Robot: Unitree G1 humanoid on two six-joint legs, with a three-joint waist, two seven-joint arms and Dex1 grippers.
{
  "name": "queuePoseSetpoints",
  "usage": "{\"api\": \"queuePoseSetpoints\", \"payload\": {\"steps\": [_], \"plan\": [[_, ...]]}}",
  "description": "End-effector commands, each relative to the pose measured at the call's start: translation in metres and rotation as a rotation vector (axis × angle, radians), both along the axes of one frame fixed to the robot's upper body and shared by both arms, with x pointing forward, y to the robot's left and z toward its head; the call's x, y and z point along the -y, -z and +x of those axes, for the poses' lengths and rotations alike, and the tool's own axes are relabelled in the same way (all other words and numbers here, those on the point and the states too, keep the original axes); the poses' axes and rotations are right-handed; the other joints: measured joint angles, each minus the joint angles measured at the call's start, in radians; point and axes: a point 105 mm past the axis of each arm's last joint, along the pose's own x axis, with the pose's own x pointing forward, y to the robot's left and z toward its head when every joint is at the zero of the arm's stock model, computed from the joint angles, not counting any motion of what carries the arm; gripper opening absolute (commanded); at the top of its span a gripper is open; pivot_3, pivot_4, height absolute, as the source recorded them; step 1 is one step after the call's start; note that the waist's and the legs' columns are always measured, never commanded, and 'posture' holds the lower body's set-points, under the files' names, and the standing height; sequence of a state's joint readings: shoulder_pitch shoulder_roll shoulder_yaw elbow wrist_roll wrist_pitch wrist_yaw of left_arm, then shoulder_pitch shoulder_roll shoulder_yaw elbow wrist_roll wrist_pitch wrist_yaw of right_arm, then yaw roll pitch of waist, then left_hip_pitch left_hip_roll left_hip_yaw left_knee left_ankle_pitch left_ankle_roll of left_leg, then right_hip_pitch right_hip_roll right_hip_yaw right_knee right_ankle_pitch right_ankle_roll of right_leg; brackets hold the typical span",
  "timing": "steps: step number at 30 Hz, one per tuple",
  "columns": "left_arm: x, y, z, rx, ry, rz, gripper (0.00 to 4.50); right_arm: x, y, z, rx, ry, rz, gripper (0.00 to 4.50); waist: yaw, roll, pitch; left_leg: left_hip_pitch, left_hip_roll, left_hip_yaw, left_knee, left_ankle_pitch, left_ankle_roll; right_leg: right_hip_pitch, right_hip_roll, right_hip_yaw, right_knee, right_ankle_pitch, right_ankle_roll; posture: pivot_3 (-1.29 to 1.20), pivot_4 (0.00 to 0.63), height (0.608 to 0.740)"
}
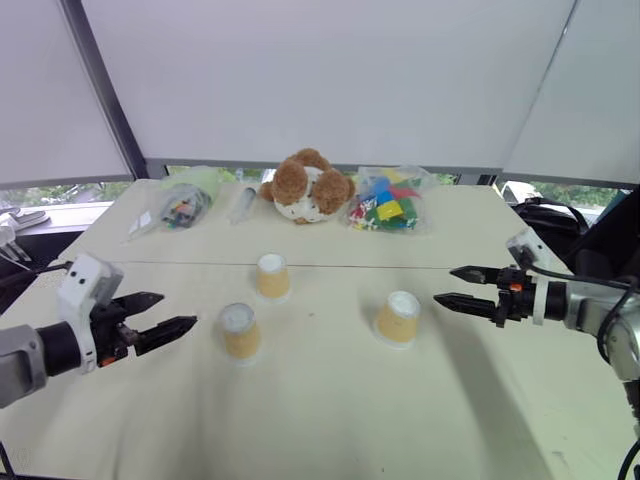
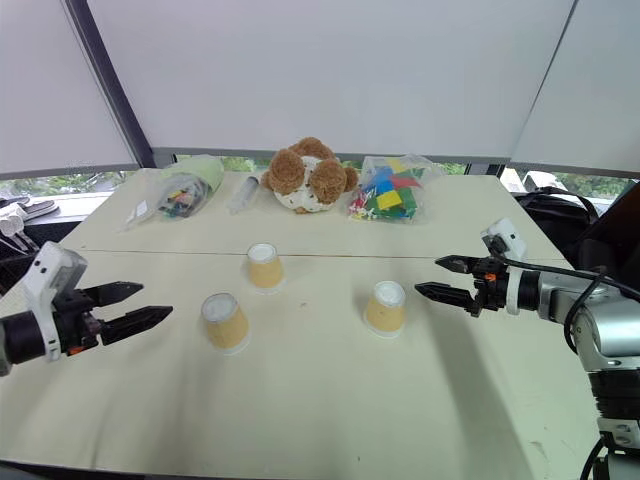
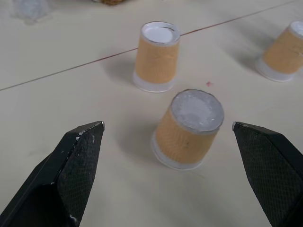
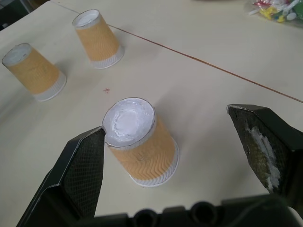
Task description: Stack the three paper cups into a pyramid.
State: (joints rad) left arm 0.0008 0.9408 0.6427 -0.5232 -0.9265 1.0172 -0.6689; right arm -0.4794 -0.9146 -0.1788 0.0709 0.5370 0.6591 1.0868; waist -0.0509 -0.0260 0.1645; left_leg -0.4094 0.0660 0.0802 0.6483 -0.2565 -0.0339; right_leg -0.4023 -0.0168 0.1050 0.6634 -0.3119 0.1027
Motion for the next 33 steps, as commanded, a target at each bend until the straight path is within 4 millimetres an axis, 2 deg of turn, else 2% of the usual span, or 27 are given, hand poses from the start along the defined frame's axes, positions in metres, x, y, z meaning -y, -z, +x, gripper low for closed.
{"api": "queuePoseSetpoints", "payload": {"steps": [1,8,11,15,24,28,31,33], "plan": [[-0.004,-0.005,0.001,0.046,-0.028,0.006,4.50,-0.006,-0.017,0.002,0.061,-0.016,0.011,4.48,0.000,0.000,0.000,0.000,0.000,0.000,0.000,0.000,0.000,0.000,0.000,0.000,0.000,0.000,0.000,0.00,0.150,0.740],[-0.015,-0.006,0.008,0.072,-0.078,0.018,4.50,-0.010,-0.017,0.008,0.088,0.000,0.003,4.48,0.006,0.000,0.000,0.000,0.000,0.000,0.000,0.000,0.000,0.000,0.001,0.000,0.000,0.000,0.000,0.00,0.150,0.740],[-0.008,-0.008,0.011,0.088,-0.052,-0.010,4.50,-0.007,-0.017,0.018,0.117,0.045,0.013,4.48,0.008,0.000,0.000,0.000,0.000,0.000,0.000,0.000,0.000,0.000,0.001,0.000,0.000,0.000,0.000,0.00,0.150,0.740],[-0.008,-0.009,0.021,0.108,-0.036,0.005,4.50,-0.005,-0.020,0.029,0.148,0.084,0.000,4.48,0.007,0.000,0.000,0.000,0.000,0.001,0.001,0.000,0.000,0.000,0.001,0.000,0.000,0.000,0.000,0.00,0.150,0.740],[0.001,-0.013,0.039,0.115,0.053,-0.020,4.50,-0.002,-0.023,0.023,0.155,0.093,-0.018,4.48,0.007,0.000,0.000,0.000,0.000,0.003,0.000,0.000,0.000,0.000,0.001,0.000,0.001,0.000,0.000,0.00,0.150,0.740],[0.007,-0.006,0.030,0.095,0.140,0.072,4.50,-0.009,-0.041,-0.005,0.133,0.013,-0.016,4.48,0.007,0.001,0.001,-0.001,0.000,0.003,0.000,0.000,0.000,-0.001,0.001,0.000,0.001,0.000,0.000,0.00,0.150,0.740],[0.016,-0.004,0.022,0.073,0.208,0.106,4.50,-0.025,-0.053,-0.029,0.084,-0.085,0.003,4.48,0.006,0.001,0.001,-0.001,0.001,0.002,-0.001,0.000,0.000,-0.002,0.001,0.000,0.001,0.000,0.000,0.00,0.150,0.740],[0.021,0.000,0.021,0.075,0.234,0.119,4.50,-0.038,-0.051,-0.046,0.028,-0.170,-0.004,4.48,0.007,0.001,0.001,-0.001,0.001,0.001,-0.001,0.000,0.000,-0.001,0.001,0.000,0.001,0.000,0.000,0.00,0.150,0.740]]}}
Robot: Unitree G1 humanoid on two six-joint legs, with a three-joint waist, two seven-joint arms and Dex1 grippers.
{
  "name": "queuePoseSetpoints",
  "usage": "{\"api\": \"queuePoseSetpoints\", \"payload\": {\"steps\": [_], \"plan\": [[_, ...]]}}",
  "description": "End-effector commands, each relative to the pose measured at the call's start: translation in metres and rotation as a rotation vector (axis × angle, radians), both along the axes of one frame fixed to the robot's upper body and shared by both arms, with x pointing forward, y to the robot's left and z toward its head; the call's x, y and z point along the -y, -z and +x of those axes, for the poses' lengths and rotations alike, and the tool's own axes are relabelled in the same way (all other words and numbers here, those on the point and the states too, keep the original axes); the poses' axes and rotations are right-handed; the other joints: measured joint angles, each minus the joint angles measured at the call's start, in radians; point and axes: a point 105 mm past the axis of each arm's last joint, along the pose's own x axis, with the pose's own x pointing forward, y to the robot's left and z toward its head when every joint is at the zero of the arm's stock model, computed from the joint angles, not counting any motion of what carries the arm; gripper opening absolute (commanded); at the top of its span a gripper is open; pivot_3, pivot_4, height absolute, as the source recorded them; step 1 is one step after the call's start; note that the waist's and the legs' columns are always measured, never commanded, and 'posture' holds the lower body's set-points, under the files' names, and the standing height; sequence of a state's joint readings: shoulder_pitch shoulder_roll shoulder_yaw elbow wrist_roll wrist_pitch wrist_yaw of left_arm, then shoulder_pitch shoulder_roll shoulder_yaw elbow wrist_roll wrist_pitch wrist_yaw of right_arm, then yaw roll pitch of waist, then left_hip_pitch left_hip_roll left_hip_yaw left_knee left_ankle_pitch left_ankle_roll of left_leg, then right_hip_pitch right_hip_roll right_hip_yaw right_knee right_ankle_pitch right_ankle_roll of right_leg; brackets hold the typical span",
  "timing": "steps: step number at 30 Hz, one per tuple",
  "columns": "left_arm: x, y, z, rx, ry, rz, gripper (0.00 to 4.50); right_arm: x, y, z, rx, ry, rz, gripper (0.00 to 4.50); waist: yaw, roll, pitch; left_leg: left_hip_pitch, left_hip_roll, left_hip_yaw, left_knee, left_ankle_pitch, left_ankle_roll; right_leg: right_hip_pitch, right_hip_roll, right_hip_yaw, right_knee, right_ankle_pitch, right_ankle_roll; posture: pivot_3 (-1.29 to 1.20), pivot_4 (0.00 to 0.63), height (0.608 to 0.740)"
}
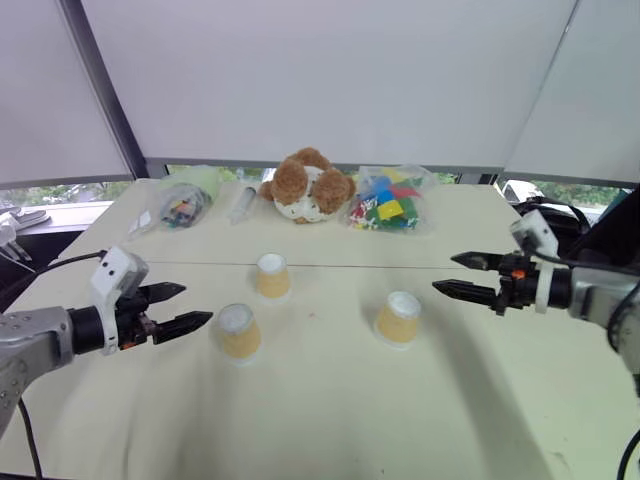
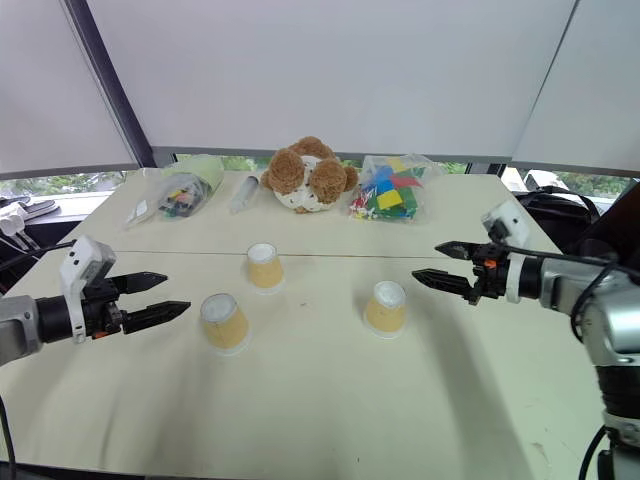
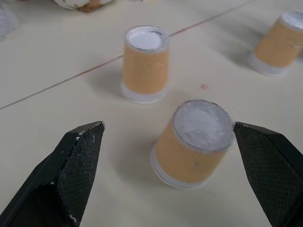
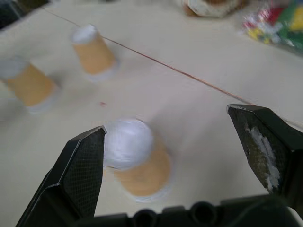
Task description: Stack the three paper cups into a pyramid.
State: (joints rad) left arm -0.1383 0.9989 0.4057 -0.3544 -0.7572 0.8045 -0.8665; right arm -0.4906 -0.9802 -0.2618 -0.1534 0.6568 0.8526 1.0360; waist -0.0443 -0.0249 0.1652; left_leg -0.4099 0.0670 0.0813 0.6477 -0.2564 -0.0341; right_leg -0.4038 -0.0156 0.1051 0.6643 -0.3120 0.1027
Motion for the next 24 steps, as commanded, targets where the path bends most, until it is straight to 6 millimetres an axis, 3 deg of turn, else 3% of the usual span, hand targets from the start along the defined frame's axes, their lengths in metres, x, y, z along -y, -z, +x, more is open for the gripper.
{"api": "queuePoseSetpoints", "payload": {"steps": [1,11,23,24], "plan": [[0.012,-0.001,0.000,0.047,0.050,0.021,4.50,-0.024,-0.009,-0.027,-0.030,-0.138,0.001,4.48,0.000,0.000,0.000,0.001,0.000,0.000,0.000,0.000,0.000,0.001,0.000,0.000,0.000,0.000,0.000,0.00,0.150,0.740],[0.033,0.023,0.021,0.101,0.128,0.021,4.50,-0.061,0.003,-0.045,-0.052,-0.200,0.023,4.48,0.002,-0.001,0.000,0.000,-0.001,-0.002,0.002,0.000,0.000,0.003,0.000,0.000,0.000,0.000,0.000,0.00,0.150,0.740],[0.048,0.055,0.041,0.095,0.182,0.047,4.50,-0.064,0.012,-0.054,-0.089,-0.201,0.012,4.48,0.003,-0.001,0.000,0.000,-0.001,-0.002,0.002,0.000,0.000,0.002,0.000,0.000,0.000,0.000,0.000,0.00,0.150,0.740],[0.049,0.056,0.043,0.101,0.184,0.044,4.24,-0.064,0.012,-0.054,-0.089,-0.201,0.012,4.50,0.003,-0.001,0.000,0.000,-0.001,-0.002,0.002,0.000,0.000,0.002,0.000,0.000,0.000,0.000,0.000,0.00,0.150,0.740]]}}
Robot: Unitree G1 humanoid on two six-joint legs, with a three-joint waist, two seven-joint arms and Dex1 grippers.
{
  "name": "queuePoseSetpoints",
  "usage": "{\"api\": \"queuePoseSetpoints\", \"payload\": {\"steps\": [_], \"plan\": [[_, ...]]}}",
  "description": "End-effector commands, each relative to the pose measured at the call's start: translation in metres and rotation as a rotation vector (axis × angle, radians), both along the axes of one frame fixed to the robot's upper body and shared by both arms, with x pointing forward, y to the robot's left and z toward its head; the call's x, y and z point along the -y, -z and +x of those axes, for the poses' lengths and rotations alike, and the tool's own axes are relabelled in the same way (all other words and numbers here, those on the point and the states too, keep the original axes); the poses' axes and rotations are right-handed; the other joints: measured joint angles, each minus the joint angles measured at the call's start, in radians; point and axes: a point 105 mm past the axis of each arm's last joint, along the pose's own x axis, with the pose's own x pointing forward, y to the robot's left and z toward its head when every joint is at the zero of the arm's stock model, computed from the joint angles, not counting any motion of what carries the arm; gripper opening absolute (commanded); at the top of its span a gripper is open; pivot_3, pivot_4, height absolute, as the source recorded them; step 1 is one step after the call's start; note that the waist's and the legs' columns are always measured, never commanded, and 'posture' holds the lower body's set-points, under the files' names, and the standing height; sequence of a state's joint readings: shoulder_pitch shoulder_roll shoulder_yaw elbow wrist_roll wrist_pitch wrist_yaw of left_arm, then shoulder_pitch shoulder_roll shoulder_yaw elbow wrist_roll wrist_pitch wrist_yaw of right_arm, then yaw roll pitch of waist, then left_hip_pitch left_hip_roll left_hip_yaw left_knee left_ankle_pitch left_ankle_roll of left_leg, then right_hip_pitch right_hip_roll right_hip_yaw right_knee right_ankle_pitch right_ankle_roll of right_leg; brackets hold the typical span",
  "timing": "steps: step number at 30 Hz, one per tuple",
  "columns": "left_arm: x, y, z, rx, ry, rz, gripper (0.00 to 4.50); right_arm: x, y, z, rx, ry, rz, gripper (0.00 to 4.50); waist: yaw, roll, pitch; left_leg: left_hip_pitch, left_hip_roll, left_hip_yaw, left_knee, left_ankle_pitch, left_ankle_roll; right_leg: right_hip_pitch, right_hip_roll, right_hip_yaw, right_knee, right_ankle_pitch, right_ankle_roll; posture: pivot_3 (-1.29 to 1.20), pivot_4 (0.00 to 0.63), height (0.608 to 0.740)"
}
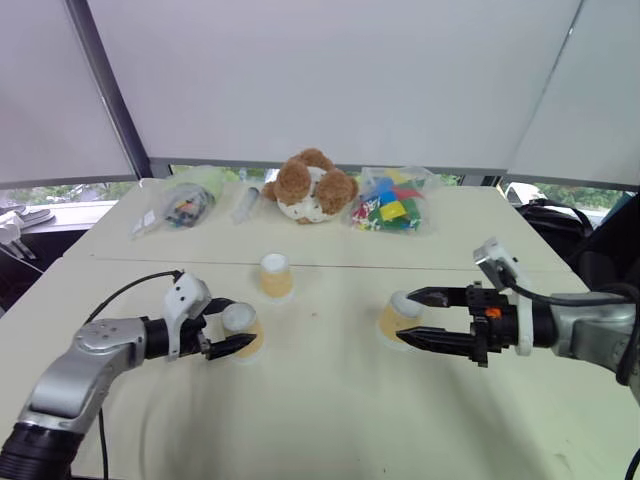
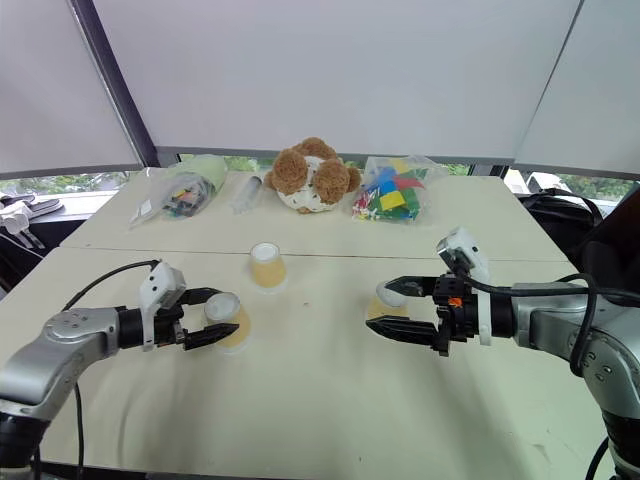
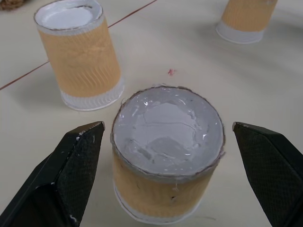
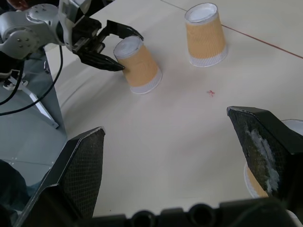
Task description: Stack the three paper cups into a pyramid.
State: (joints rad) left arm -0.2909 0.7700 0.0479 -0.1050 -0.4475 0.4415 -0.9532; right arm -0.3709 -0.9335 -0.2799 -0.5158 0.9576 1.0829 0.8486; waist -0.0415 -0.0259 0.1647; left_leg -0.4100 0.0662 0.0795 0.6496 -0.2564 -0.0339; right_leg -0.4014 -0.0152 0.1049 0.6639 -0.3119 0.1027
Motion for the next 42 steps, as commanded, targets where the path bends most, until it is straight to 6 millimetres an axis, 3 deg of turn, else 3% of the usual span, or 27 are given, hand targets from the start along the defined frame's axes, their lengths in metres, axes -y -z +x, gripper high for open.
{"api": "queuePoseSetpoints", "payload": {"steps": [1,4,5,8,11,13,22,30,34,38,42], "plan": [[0.006,-0.004,0.006,0.052,0.022,-0.001,3.95,-0.002,-0.008,-0.004,0.044,-0.014,-0.013,4.50,0.000,0.000,0.000,0.000,0.000,0.000,0.000,0.000,0.000,0.000,0.000,0.000,0.000,0.000,0.000,0.00,0.150,0.740],[0.008,-0.007,0.008,0.066,0.033,-0.015,2.68,0.000,-0.008,-0.004,0.041,-0.012,-0.018,4.50,0.000,0.000,0.000,0.000,0.000,0.000,0.000,0.000,0.000,0.000,0.000,0.000,0.000,0.000,0.000,0.00,0.150,0.740],[0.009,-0.007,0.007,0.066,0.038,-0.016,2.47,0.000,-0.008,-0.004,0.040,-0.011,-0.020,4.50,0.000,0.000,0.000,0.000,0.000,0.000,0.000,0.000,0.000,0.000,0.000,0.000,0.000,0.000,0.000,0.00,0.150,0.740],[0.014,-0.016,0.003,0.047,0.080,-0.037,2.47,0.005,-0.005,-0.003,0.033,0.010,-0.030,4.50,-0.001,0.000,0.000,0.000,0.000,0.000,0.000,0.000,0.000,0.000,0.000,0.000,0.000,0.000,0.000,0.00,0.150,0.740],[0.038,-0.045,-0.006,0.054,0.236,-0.077,2.47,0.013,-0.002,-0.002,0.024,0.033,-0.038,4.50,0.004,0.000,0.000,0.000,0.000,0.000,0.000,0.000,0.000,0.000,0.000,0.000,0.000,0.000,0.000,0.00,0.150,0.740],[0.053,-0.051,-0.010,0.045,0.337,-0.061,2.47,0.015,-0.001,-0.002,0.022,0.038,-0.040,4.50,0.009,0.000,0.000,-0.002,0.000,0.000,0.002,0.000,0.000,0.000,0.000,-0.001,0.000,0.000,0.000,0.00,0.150,0.740],[0.109,-0.027,0.004,0.056,0.540,-0.047,2.47,0.016,0.009,-0.011,0.019,0.086,-0.068,4.50,0.023,0.000,0.000,0.000,0.000,-0.001,0.003,0.000,0.000,0.002,0.003,-0.001,0.000,0.000,0.000,0.00,0.150,0.740],[0.129,-0.008,0.007,0.059,0.604,-0.044,2.47,0.019,0.010,-0.016,0.029,0.128,-0.066,4.50,0.027,0.000,0.000,-0.001,0.000,-0.001,0.003,0.000,0.000,0.003,0.003,-0.001,0.000,0.000,0.001,0.00,0.150,0.740],[0.131,-0.003,0.004,0.048,0.635,-0.034,4.37,0.020,0.010,-0.016,0.029,0.135,-0.067,4.50,0.026,0.000,0.000,-0.001,0.000,-0.002,0.004,0.000,0.000,0.003,0.003,-0.001,0.000,0.000,0.001,0.00,0.150,0.740],[0.126,-0.001,0.001,0.040,0.652,-0.014,4.45,0.021,0.011,-0.016,0.026,0.138,-0.068,4.50,0.027,0.000,0.000,-0.001,0.000,-0.002,0.004,0.000,0.000,0.003,0.003,-0.001,0.000,0.000,0.001,0.00,0.150,0.740],[0.091,-0.009,-0.001,0.026,0.607,0.100,4.45,0.023,0.013,-0.017,0.019,0.145,-0.075,4.50,0.020,0.000,0.000,0.000,0.000,-0.002,0.003,0.000,0.000,0.002,0.003,0.000,0.000,0.000,0.001,0.00,0.150,0.740]]}}
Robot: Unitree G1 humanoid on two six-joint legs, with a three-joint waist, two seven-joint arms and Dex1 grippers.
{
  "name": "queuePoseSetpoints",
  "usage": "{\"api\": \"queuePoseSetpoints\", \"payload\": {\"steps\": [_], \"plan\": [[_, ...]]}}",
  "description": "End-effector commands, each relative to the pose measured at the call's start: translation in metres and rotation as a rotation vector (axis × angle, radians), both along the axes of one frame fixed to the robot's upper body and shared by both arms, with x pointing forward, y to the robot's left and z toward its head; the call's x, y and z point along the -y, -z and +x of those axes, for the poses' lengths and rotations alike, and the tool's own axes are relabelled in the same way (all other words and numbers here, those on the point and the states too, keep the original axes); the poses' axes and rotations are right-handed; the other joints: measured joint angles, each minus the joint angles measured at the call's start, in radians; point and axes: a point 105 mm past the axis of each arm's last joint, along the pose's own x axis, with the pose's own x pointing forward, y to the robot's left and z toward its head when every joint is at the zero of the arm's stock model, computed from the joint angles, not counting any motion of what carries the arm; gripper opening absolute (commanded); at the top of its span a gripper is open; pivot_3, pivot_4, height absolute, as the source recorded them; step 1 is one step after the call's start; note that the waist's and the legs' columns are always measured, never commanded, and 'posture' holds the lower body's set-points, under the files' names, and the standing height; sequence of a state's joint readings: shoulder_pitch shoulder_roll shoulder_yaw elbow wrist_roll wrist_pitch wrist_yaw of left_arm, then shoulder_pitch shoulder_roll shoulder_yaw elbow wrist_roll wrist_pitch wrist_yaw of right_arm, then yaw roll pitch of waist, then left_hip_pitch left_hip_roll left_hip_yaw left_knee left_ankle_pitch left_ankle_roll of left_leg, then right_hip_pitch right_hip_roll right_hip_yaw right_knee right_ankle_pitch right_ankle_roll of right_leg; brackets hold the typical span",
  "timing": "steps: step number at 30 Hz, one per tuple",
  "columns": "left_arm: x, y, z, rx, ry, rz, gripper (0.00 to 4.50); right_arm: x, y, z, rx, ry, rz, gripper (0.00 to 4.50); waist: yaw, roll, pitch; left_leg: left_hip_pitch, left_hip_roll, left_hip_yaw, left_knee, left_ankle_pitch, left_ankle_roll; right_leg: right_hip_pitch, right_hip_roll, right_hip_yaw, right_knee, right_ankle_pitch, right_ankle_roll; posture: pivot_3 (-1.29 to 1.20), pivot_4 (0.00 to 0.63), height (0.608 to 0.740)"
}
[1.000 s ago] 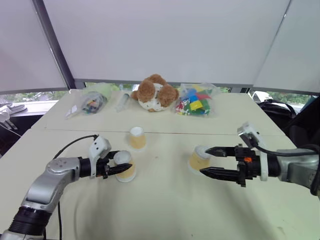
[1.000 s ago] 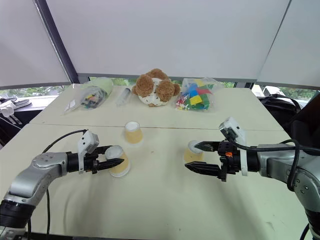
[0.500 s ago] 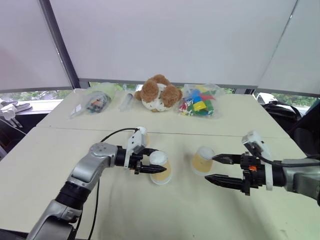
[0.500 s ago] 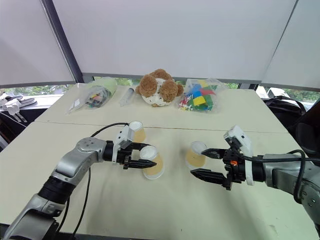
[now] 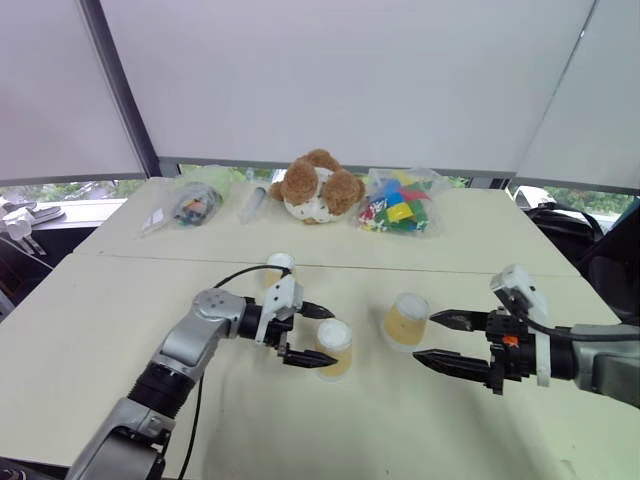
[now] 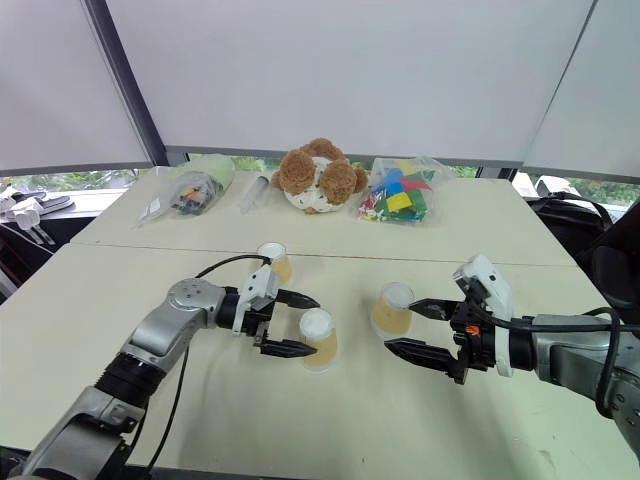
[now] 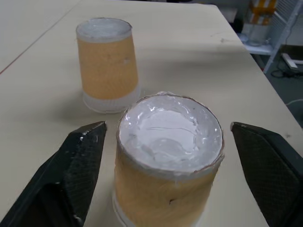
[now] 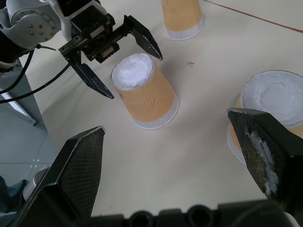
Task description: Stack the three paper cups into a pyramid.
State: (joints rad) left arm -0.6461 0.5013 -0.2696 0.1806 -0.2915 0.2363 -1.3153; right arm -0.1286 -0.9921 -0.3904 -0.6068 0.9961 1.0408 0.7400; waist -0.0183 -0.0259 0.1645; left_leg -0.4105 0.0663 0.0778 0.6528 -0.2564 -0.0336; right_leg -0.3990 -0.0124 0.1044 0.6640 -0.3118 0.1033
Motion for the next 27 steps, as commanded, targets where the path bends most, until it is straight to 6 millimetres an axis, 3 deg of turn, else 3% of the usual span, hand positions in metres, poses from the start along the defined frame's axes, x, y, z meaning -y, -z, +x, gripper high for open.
{"api": "queuePoseSetpoints", "payload": {"steps": [1,5,8,10,18,27], "plan": [[-0.040,-0.023,-0.005,0.026,-0.036,0.091,4.45,0.003,-0.009,-0.003,0.048,0.001,-0.017,4.50,-0.006,0.000,0.000,0.000,0.000,0.000,-0.001,0.000,0.000,0.000,0.000,0.000,0.000,0.000,0.000,0.00,0.150,0.740],[-0.092,-0.062,0.001,0.007,-0.205,0.106,4.45,0.007,-0.014,-0.001,0.065,0.013,0.002,4.50,-0.004,0.000,0.000,0.000,0.001,0.000,-0.002,0.000,0.000,-0.001,0.001,0.000,0.001,0.000,0.000,0.00,0.150,0.740],[-0.120,-0.101,0.034,0.089,-0.439,-0.059,4.45,0.006,-0.029,0.004,0.113,0.008,0.064,4.50,0.011,0.000,0.000,0.000,0.000,0.000,0.000,0.000,0.000,0.000,0.000,-0.001,0.001,0.000,0.000,0.00,0.150,0.740],[-0.128,-0.115,0.056,0.135,-0.566,-0.167,4.45,0.004,-0.034,0.008,0.130,-0.001,0.074,4.50,0.015,0.000,0.000,0.000,0.000,-0.002,0.004,0.000,0.000,0.003,-0.001,-0.002,0.000,0.000,0.000,0.00,0.150,0.740],[-0.090,-0.084,0.098,0.154,-0.626,-0.232,4.45,0.001,-0.032,0.019,0.134,-0.019,0.056,4.50,0.005,0.000,0.000,-0.005,0.000,-0.002,0.010,-0.002,0.004,0.001,-0.001,-0.003,0.000,0.001,0.002,0.00,0.150,0.740],[-0.057,-0.059,0.112,0.141,-0.576,-0.214,4.45,-0.002,-0.033,0.019,0.144,-0.016,0.048,4.50,0.006,0.000,0.000,-0.014,0.000,-0.002,0.011,-0.002,0.004,-0.008,0.000,-0.003,0.001,0.002,0.003,0.00,0.150,0.740]]}}
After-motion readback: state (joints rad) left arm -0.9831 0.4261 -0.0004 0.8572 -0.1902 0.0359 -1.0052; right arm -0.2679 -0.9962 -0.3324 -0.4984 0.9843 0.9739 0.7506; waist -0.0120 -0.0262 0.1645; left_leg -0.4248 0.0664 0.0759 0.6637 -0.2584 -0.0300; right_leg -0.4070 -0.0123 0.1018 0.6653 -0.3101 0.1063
